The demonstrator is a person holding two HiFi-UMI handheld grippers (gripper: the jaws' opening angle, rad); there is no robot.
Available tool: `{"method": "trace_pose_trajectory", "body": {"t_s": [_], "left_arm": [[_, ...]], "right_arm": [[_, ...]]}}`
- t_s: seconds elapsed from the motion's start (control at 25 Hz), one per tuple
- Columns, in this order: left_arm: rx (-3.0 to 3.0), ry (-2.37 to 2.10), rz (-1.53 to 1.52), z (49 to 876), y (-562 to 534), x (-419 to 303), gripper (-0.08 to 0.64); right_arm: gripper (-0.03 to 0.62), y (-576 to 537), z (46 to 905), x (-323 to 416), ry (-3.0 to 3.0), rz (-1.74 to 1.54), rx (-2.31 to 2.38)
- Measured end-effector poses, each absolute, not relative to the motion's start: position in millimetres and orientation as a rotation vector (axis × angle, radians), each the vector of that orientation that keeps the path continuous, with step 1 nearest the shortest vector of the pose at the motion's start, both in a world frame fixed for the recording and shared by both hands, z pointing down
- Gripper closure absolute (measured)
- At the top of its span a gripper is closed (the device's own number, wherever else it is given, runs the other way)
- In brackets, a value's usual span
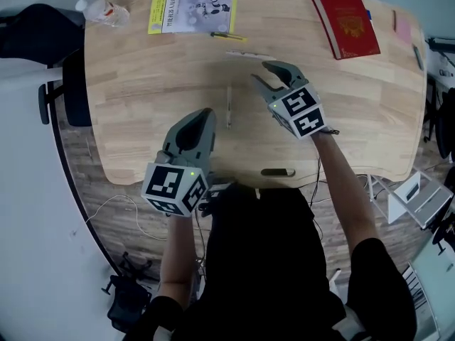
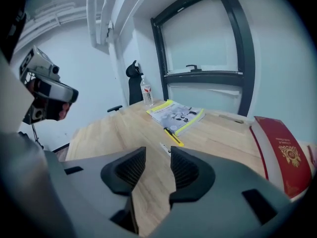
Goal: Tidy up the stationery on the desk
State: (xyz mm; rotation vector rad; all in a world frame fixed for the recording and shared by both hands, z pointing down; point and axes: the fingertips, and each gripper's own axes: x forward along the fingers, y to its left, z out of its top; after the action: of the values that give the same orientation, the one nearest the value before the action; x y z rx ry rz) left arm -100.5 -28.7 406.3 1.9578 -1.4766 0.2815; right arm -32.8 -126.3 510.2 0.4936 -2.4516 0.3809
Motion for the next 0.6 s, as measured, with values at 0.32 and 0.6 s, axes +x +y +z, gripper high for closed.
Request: {"method": "trace_pose_trajectory", "body": {"t_s": [0.32,0.6], "left_arm": [[1.934,-1.480,0.252,412,-34,-109,0.522],[1.921,-1.461,0.267,419,-29,-112,0.522]], "right_arm": [[0.423,-156,565,-43,-2.305,0.217,0.416],[0.423,-161,595,-46,-2.195,0.156,0.322]]}}
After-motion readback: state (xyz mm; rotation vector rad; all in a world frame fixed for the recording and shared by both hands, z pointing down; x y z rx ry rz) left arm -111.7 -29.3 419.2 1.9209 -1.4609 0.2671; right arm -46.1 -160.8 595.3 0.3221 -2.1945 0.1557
